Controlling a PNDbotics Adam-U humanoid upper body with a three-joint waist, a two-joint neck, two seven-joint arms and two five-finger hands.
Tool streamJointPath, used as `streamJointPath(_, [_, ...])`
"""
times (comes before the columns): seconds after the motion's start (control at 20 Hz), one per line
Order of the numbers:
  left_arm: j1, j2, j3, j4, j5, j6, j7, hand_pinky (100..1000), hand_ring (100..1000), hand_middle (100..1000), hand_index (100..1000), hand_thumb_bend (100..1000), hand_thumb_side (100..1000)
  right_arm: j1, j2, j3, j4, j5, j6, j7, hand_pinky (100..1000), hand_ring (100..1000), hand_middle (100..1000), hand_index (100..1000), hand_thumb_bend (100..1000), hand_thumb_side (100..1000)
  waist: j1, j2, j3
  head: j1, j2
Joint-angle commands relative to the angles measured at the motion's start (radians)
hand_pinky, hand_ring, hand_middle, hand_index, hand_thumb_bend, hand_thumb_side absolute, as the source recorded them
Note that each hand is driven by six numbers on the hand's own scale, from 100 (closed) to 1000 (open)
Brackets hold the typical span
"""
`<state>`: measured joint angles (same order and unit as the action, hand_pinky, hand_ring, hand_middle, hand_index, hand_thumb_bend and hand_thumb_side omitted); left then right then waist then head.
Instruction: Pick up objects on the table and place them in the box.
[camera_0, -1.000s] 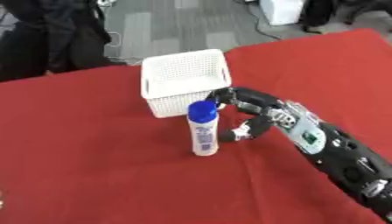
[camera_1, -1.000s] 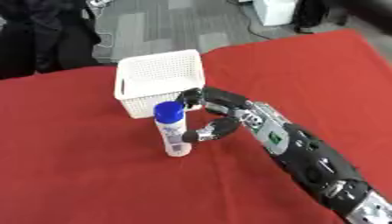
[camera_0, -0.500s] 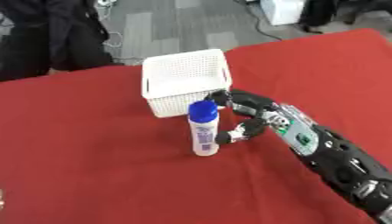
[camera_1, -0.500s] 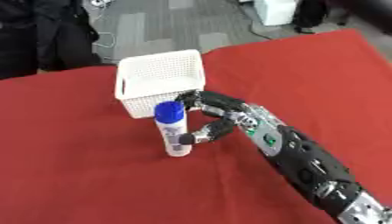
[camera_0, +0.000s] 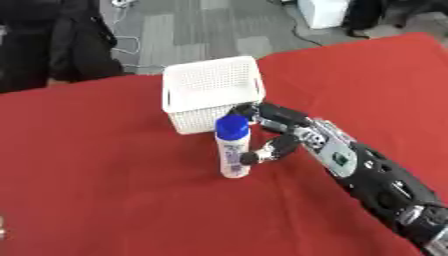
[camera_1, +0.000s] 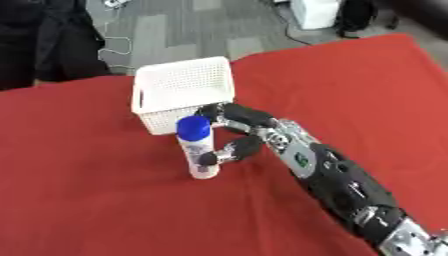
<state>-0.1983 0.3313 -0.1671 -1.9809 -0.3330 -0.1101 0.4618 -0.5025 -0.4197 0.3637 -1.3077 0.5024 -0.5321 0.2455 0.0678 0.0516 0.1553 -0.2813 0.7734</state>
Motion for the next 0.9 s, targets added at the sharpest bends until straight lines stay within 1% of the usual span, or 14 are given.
streamJointPath(0.05, [-0.012,0.006,0.005,-0.019,0.004,-0.002,0.0,680,653,748,840,464,1000,-0.023,0.004,-0.001,-0.005,-0.004,-0.004,0.005,690,734,739,871,785,1000,-0.001,-0.009,0.002,-0.005,-0.003])
streamJointPath(0.9, [-0.018,0.001,0.002,-0.019,0.006,-0.003,-0.002,680,654,747,841,465,1000,-0.034,0.047,0.006,0.021,-0.025,0.0,0.036,683,735,736,883,776,1000,-0.002,-0.008,0.009,-0.003,-0.003])
